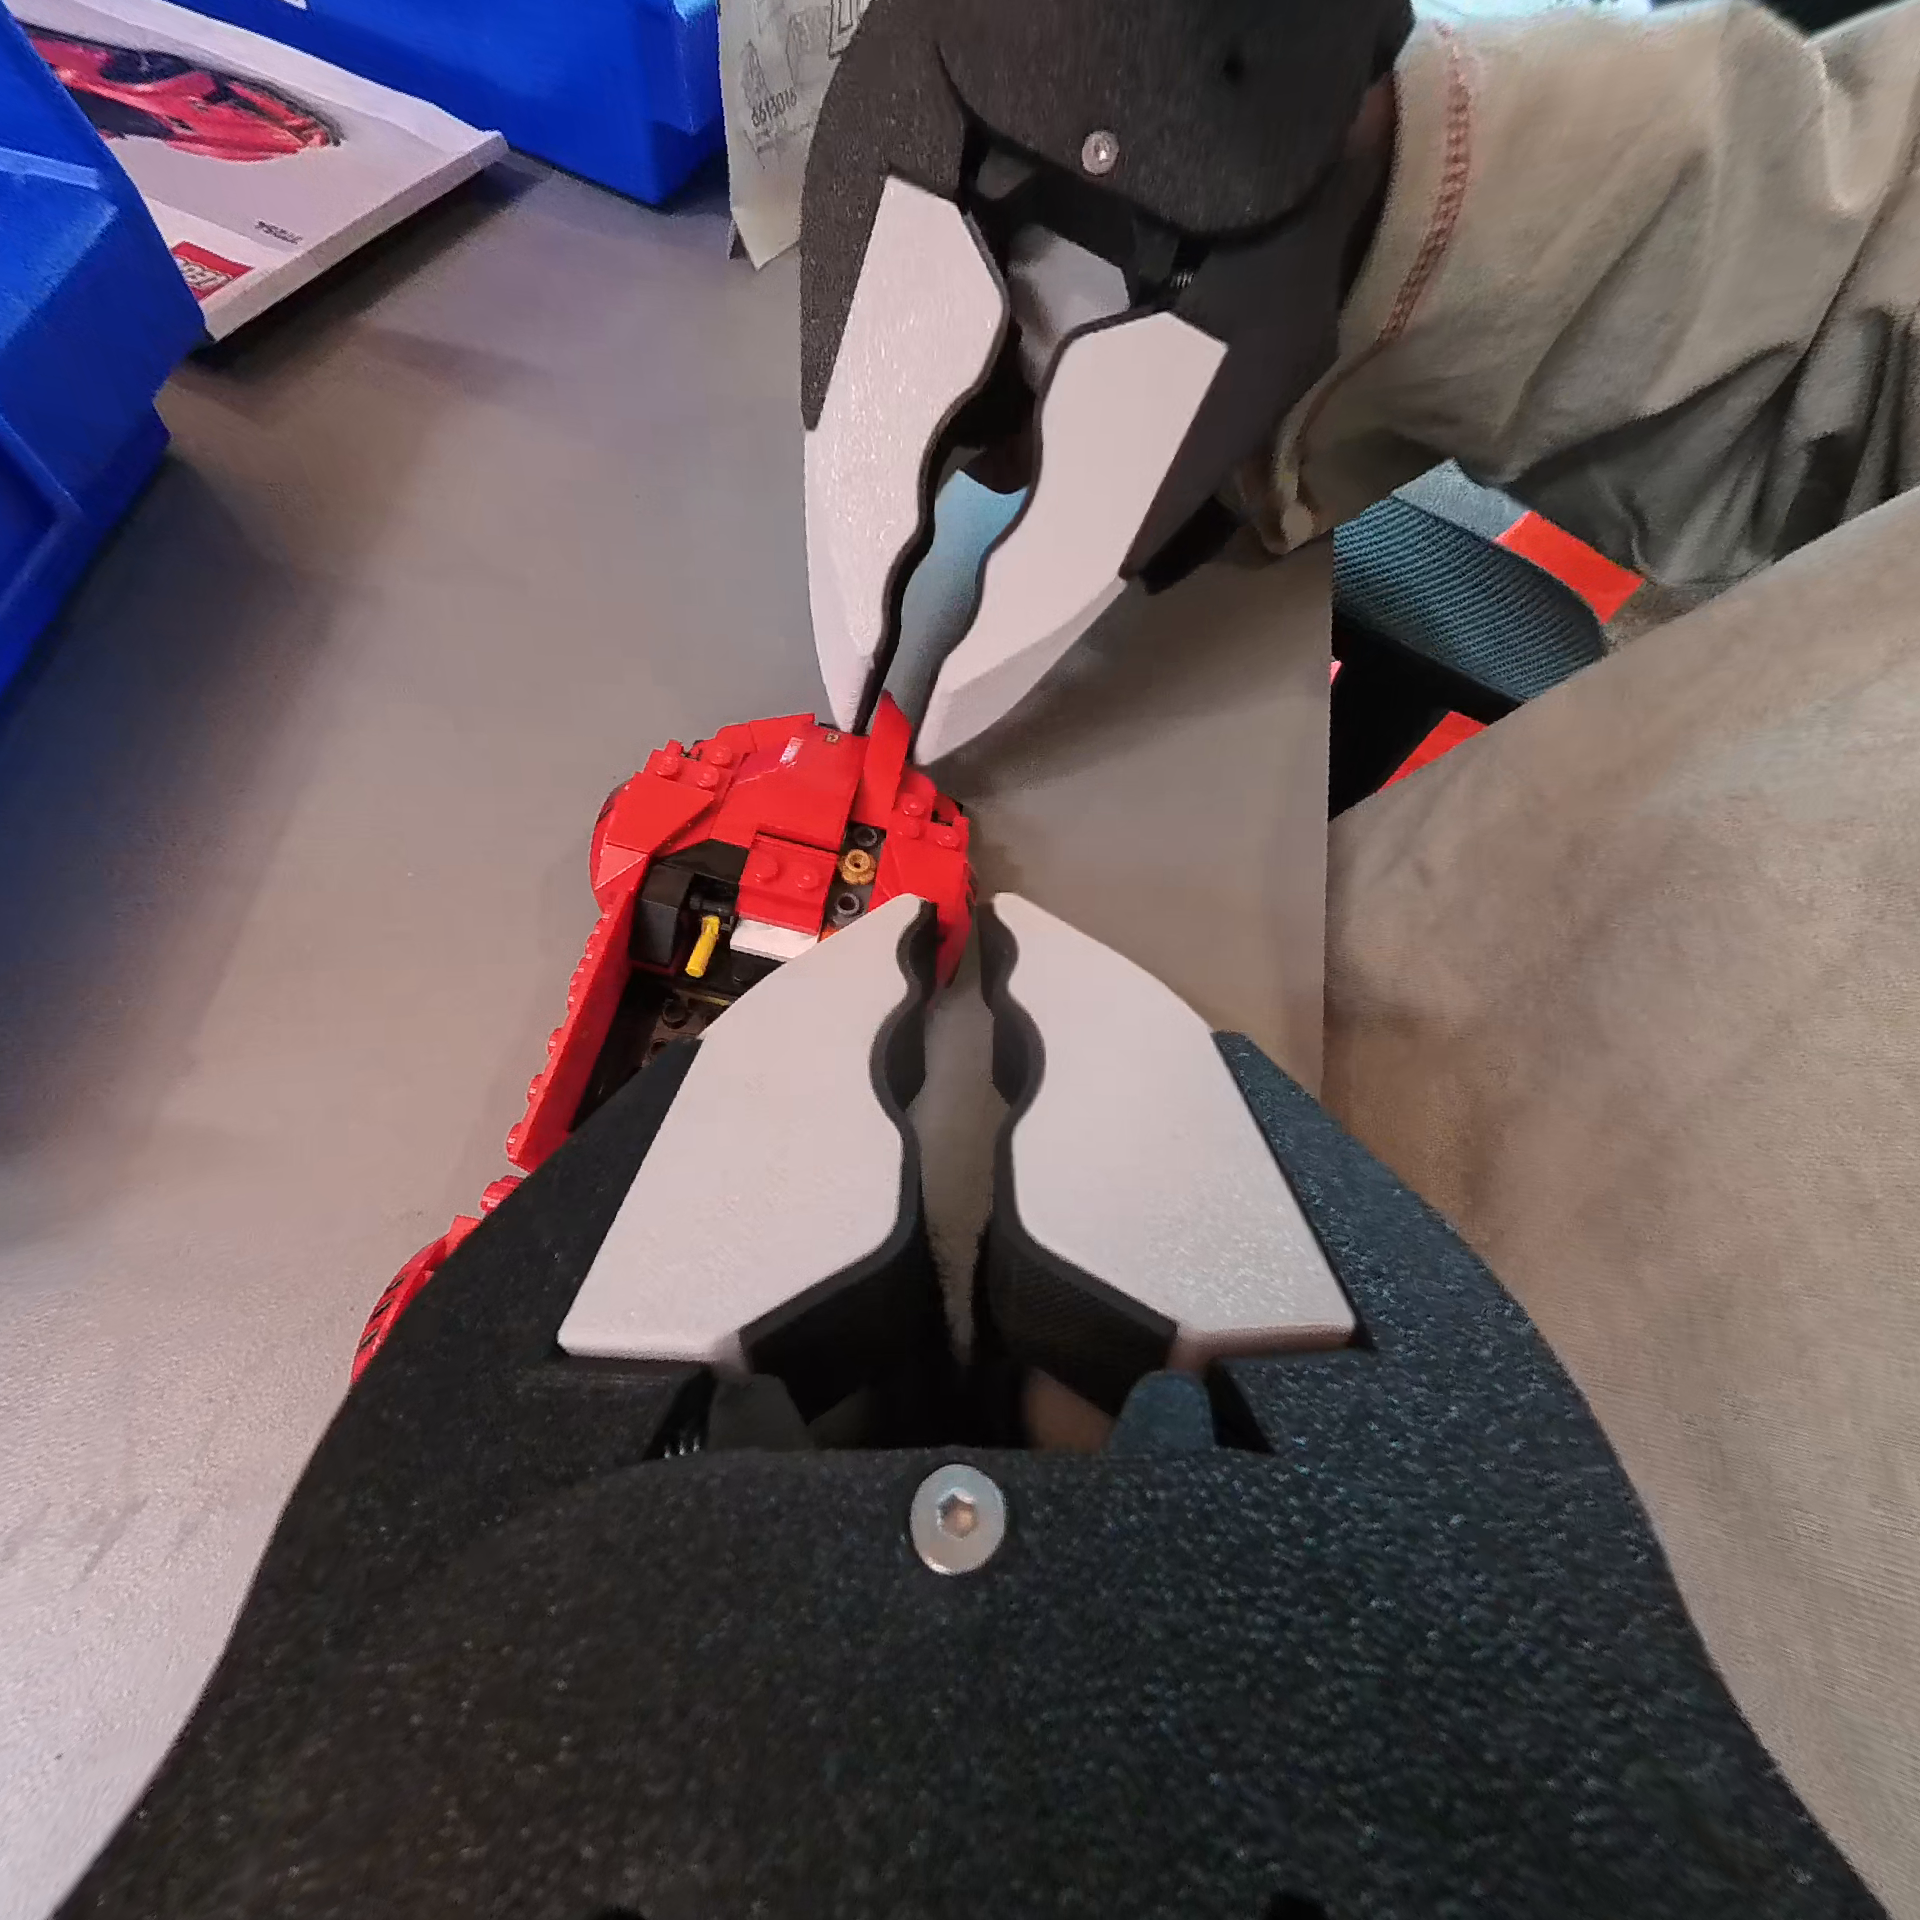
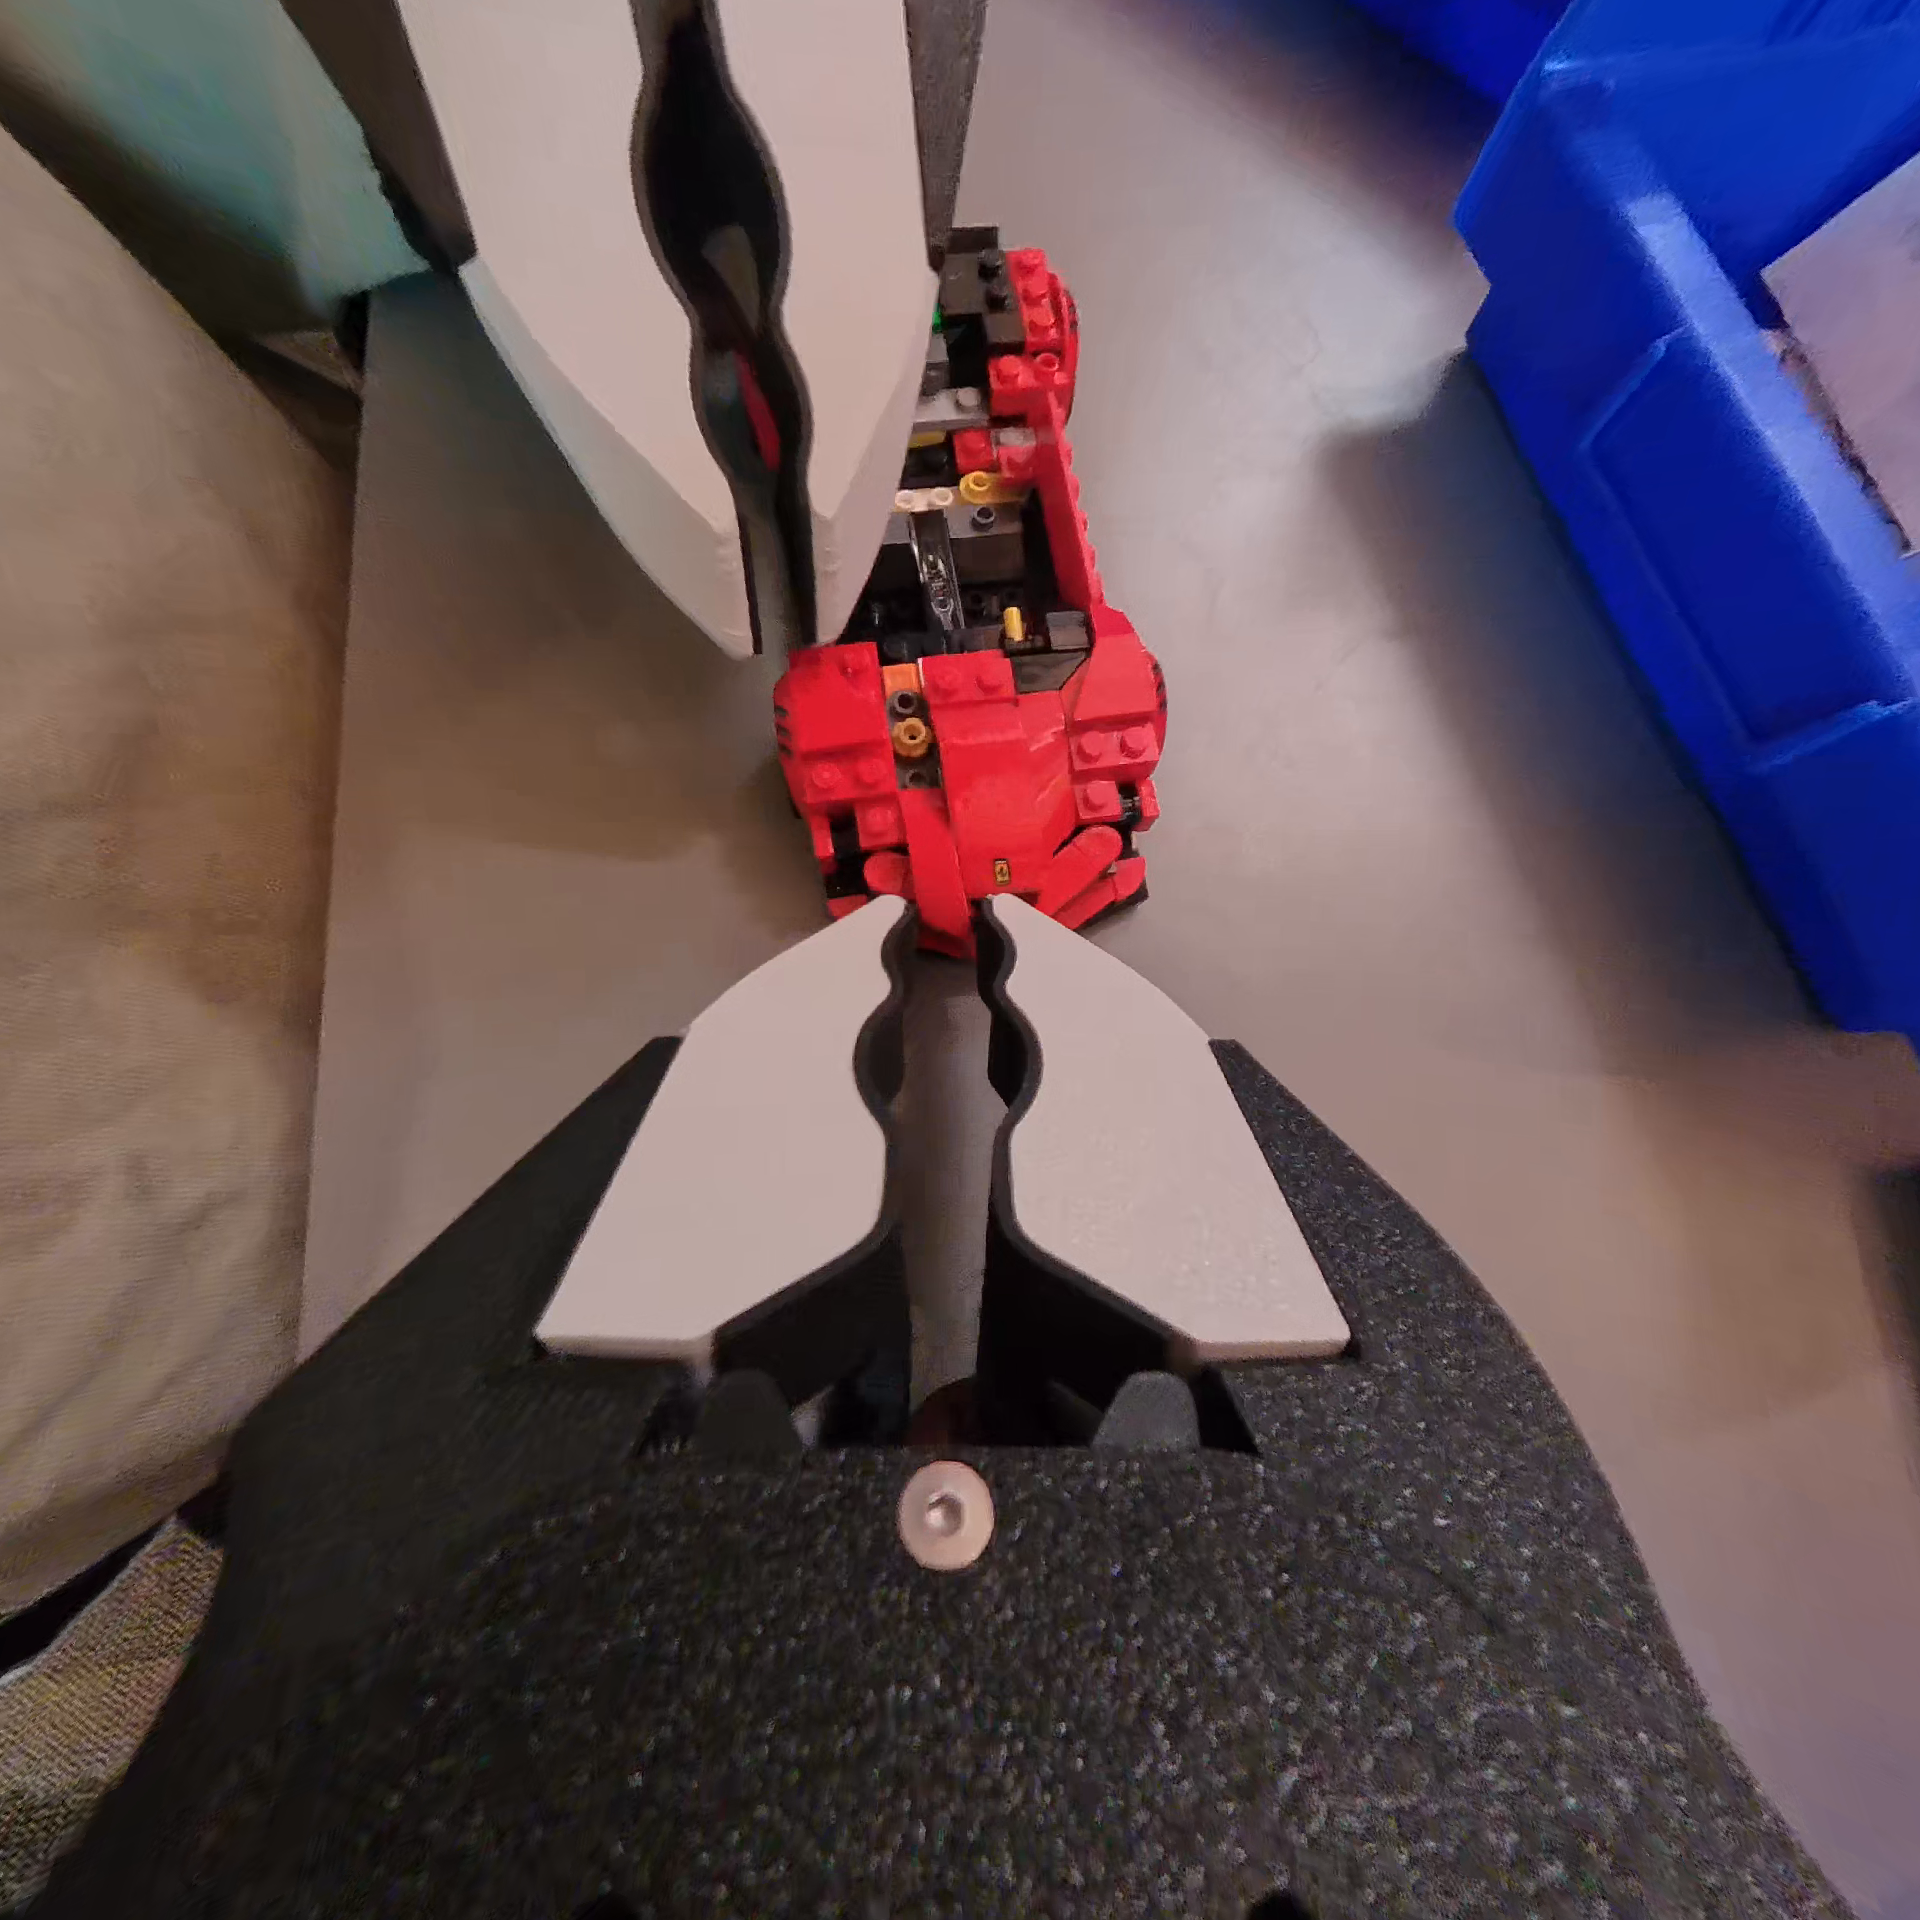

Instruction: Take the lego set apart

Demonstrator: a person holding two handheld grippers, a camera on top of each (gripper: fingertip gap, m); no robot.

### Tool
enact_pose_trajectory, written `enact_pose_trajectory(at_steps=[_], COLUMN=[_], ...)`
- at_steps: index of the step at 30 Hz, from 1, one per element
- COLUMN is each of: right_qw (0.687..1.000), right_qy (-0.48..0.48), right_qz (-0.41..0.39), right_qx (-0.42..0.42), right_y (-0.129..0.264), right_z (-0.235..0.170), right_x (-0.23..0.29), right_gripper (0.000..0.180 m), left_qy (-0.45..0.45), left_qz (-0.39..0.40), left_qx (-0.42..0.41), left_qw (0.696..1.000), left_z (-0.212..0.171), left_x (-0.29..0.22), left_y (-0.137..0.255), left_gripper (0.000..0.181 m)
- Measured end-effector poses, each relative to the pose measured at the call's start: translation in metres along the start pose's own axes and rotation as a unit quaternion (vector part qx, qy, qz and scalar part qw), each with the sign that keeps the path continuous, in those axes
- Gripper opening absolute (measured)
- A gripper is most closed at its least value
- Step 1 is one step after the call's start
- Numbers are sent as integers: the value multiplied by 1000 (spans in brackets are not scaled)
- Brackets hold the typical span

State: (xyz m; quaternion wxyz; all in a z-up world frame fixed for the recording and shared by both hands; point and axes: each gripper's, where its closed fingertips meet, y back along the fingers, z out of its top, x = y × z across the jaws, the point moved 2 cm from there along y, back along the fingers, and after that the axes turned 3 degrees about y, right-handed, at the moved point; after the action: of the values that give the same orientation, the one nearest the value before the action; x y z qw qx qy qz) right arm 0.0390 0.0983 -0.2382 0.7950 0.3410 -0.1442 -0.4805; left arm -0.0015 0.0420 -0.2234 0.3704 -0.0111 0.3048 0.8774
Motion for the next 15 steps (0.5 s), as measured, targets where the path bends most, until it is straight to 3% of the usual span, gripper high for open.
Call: enact_pose_trajectory(at_steps=[5, 9, 15], right_qw=[995, 961, 926], right_qy=[80, 225, 313], right_qz=[-42, -143, -201], right_qx=[-39, -76, -60], right_y=[19, 41, 46], right_z=[19, 50, 63], right_x=[1, 4, 9], right_gripper=[8, 8, 8], left_qy=[68, 133, 121], left_qz=[-6, -65, -71], left_qx=[-100, -195, -183], left_qw=[993, 970, 973], left_z=[22, 45, 52], left_x=[5, -2, -7], left_y=[13, 26, 21], left_gripper=[18, 20, 12])
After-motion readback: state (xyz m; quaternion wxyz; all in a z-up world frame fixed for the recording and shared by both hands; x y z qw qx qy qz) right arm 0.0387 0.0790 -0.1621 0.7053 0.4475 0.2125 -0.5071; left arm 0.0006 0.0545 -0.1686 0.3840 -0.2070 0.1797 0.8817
